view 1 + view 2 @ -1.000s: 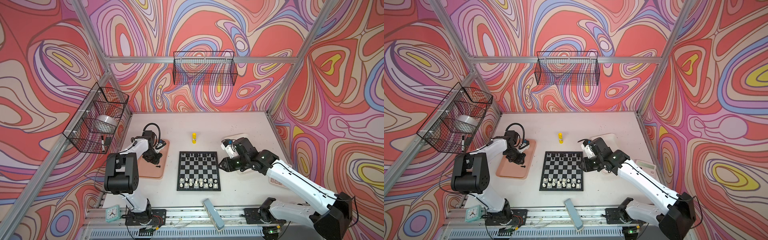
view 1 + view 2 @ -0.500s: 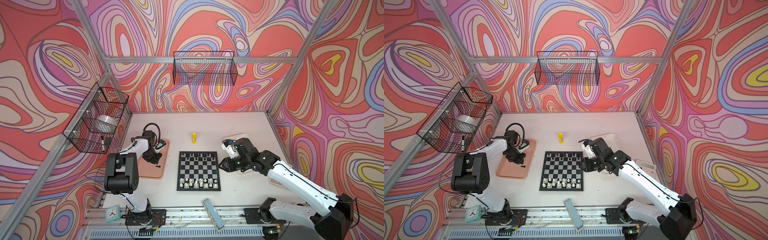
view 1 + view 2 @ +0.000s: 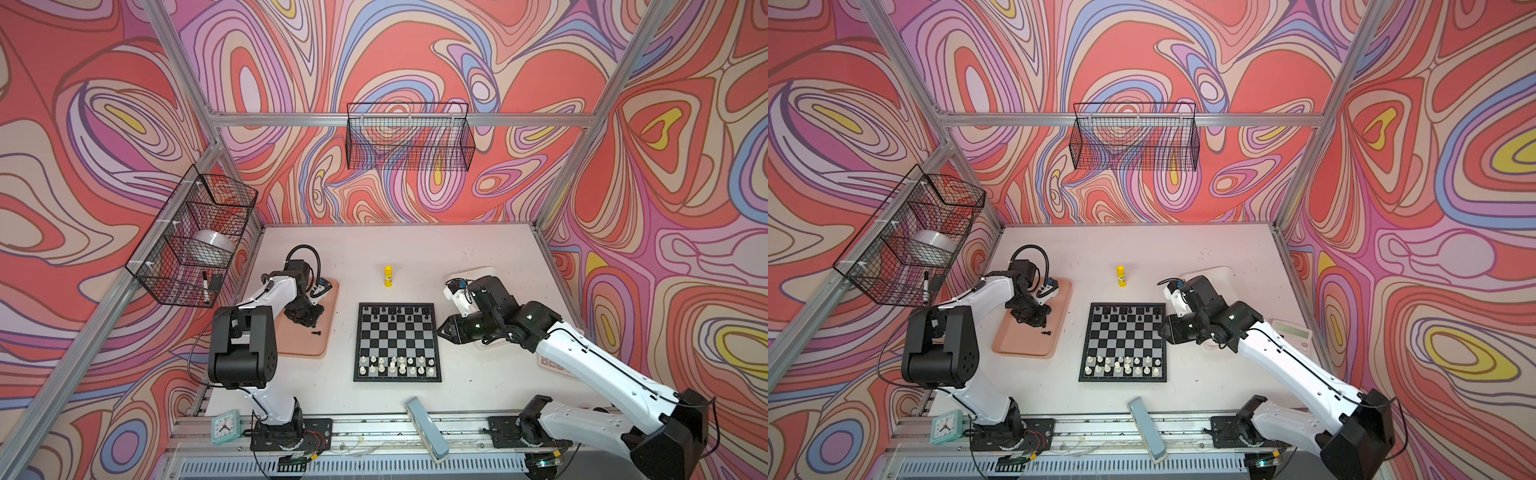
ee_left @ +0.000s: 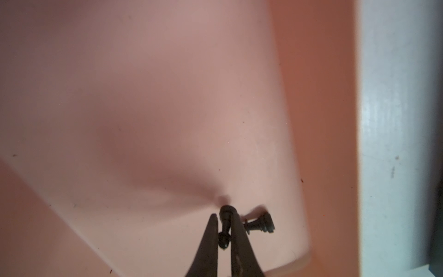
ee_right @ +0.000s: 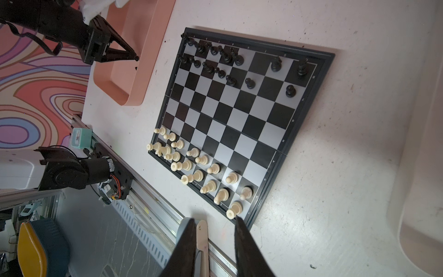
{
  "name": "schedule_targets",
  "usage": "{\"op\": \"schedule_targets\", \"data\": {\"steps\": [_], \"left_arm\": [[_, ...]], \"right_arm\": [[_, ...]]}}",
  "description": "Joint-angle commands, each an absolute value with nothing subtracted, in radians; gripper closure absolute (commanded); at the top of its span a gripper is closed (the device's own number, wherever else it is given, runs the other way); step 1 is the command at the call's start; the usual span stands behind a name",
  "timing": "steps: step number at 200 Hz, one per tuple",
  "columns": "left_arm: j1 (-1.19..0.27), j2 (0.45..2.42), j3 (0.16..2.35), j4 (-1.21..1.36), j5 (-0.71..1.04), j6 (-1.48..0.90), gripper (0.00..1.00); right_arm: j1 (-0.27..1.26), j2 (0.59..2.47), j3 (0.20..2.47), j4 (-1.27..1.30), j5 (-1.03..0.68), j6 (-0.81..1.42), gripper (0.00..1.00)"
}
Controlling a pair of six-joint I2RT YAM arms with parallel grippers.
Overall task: Set up the chess pieces on the board
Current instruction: 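Lower the left gripper onto the black pawn in the pink tray and close, then lift the black pawn with the left gripper and carry it over the board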
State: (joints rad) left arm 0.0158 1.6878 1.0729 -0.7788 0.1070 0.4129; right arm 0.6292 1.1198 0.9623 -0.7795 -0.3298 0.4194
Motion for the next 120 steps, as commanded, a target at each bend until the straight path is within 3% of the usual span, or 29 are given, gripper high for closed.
{"op": "schedule_targets", "data": {"steps": [1, 46, 120], "left_arm": [[0.020, 1.648, 1.124, -0.835, 0.107, 0.424, 0.88], [-0.039, 1.625, 1.173, -0.863, 0.087, 0.417, 0.87], [-0.287, 1.654, 1.376, -0.946, 0.074, 0.340, 0.87]], "right_arm": [[0.627, 1.112, 0.947, -0.780, -0.318, 0.419, 0.72], [0.626, 1.115, 0.941, -0.771, -0.324, 0.419, 0.72], [0.627, 1.097, 0.926, -0.779, -0.310, 0.423, 0.72]]}}
